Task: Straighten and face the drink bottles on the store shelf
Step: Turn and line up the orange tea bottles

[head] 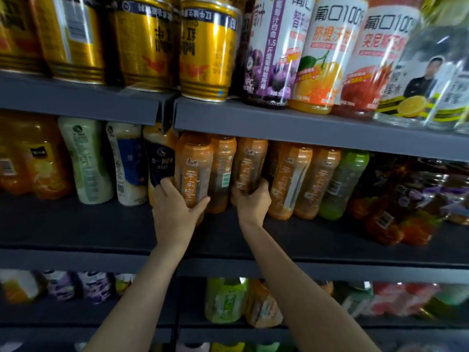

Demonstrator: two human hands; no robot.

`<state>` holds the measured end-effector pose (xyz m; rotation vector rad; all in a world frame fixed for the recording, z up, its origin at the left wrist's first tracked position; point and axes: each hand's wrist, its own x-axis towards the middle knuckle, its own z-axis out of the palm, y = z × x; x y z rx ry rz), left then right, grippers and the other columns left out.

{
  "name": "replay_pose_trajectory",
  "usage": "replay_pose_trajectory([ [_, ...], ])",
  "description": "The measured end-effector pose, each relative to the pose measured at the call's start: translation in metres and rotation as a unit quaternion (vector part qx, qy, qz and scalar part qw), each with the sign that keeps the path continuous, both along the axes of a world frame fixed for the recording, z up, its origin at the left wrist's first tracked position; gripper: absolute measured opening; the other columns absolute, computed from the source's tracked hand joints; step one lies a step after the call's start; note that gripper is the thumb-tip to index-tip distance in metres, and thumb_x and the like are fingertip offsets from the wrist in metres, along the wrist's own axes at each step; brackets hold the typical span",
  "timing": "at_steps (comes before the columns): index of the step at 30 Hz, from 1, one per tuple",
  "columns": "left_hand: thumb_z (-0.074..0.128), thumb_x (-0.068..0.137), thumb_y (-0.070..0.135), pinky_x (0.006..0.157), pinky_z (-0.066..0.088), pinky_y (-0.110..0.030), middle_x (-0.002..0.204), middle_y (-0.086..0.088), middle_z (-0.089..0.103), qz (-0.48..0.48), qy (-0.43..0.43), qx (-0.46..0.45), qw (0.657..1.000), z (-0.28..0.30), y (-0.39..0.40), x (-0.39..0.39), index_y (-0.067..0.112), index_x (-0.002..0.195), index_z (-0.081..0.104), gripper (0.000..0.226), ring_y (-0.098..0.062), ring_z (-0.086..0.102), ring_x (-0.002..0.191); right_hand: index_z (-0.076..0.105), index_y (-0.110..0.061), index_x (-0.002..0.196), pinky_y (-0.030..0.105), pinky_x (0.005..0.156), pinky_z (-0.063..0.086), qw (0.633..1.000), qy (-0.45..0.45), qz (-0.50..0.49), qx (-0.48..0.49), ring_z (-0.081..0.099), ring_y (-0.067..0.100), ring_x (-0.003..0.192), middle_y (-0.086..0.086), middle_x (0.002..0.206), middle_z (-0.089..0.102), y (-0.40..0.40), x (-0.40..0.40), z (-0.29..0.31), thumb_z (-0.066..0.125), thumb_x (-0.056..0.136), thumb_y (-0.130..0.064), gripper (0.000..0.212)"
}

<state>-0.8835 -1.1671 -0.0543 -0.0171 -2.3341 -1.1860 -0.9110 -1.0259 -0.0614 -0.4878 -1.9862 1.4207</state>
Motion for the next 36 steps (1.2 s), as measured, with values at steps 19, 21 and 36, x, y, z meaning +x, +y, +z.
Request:
replay_pose_trajectory([
  [19, 0.073, 0.079, 0.029, 0.081, 0.045, -0.017, 0.119, 0.003, 0.059, -0.338, -0.214, 0.135, 0.906, 0.031, 0.013, 0.123, 0.022, 0.123, 0.048, 0.051, -0.007, 0.057, 0.101, 0.054, -0.012, 0.116, 0.028, 0.085, 0.055, 0.91, -0.03, 0.36, -0.204, 0.066, 0.015, 0.101, 0.007, 0.113, 0.067, 0.043, 0.177, 0.055, 0.063, 0.088, -0.012, 0.029],
  [21, 0.079, 0.072, 0.025, 0.076, 0.038, -0.014, 0.116, 0.005, 0.052, -0.279, -0.108, 0.042, 0.953, 0.036, 0.014, 0.128, 0.018, 0.127, 0.046, 0.064, -0.009, 0.049, 0.104, 0.051, -0.008, 0.124, 0.03, 0.085, 0.055, 0.907, -0.043, 0.329, -0.258, 0.064, 0.02, 0.106, 0.011, 0.121, 0.063, 0.046, 0.181, 0.062, 0.065, 0.087, -0.023, 0.042],
  [36, 0.077, 0.07, 0.029, 0.088, 0.05, -0.026, 0.119, -0.002, 0.058, -0.343, -0.127, 0.185, 0.912, 0.062, 0.002, 0.151, 0.021, 0.114, 0.051, 0.052, -0.011, 0.058, 0.104, 0.04, -0.004, 0.137, 0.037, 0.084, 0.056, 0.863, 0.04, 0.321, -0.388, 0.064, 0.025, 0.109, 0.014, 0.123, 0.062, 0.058, 0.196, 0.087, 0.065, 0.086, -0.029, 0.062],
])
